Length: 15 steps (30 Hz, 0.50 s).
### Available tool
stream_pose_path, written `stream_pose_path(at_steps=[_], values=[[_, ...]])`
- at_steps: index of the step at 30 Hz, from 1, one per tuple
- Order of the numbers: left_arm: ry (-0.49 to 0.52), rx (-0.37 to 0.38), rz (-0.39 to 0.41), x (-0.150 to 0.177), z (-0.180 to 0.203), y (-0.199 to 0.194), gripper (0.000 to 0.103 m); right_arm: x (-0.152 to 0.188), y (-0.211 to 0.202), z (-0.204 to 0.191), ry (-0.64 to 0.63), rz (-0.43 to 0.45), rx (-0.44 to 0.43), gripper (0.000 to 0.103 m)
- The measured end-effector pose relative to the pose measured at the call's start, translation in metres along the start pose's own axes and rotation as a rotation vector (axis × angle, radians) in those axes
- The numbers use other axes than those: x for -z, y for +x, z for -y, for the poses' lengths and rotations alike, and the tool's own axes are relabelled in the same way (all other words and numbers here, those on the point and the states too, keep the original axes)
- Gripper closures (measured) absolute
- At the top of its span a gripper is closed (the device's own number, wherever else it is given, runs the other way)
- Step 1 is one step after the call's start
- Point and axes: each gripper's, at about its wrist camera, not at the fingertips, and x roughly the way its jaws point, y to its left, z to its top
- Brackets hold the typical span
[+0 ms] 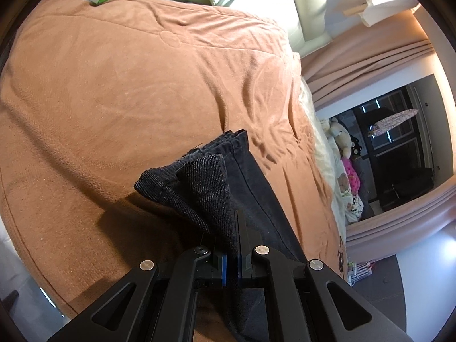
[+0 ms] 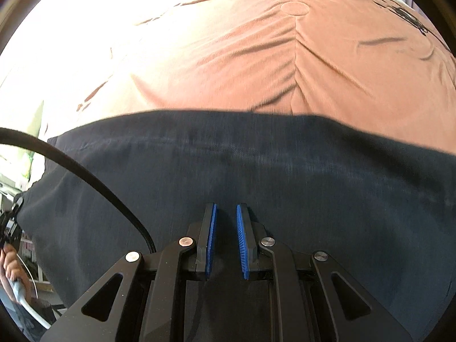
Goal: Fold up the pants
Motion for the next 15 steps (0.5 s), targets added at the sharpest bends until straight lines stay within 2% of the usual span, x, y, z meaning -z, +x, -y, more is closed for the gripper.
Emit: stream_pose_path(at_steps=[5,9,10,15], values=[[0.027,0.025,0.0,-0.004,0.013,-0.003,0.099,-0.019,0.01,0.002,0.032,0.015,-0.025,0.091],[0.118,0.045,0.016,-0.006,0.045,-0.011,0.099,-0.022,-0.004,0.009,0.038,0.079,-0.06,0.091],[0.134,0.058,0.018,-0.006,0.053,-0.013,0.099,-0.013,-0.014,0.0,0.042,0.092,-0.075,0.091],[0.194,0.12,0.026,-0.007,0.1,-0.023,0.099,0.013,-0.042,0.007,0.025,0.13,-0.091,0.091]])
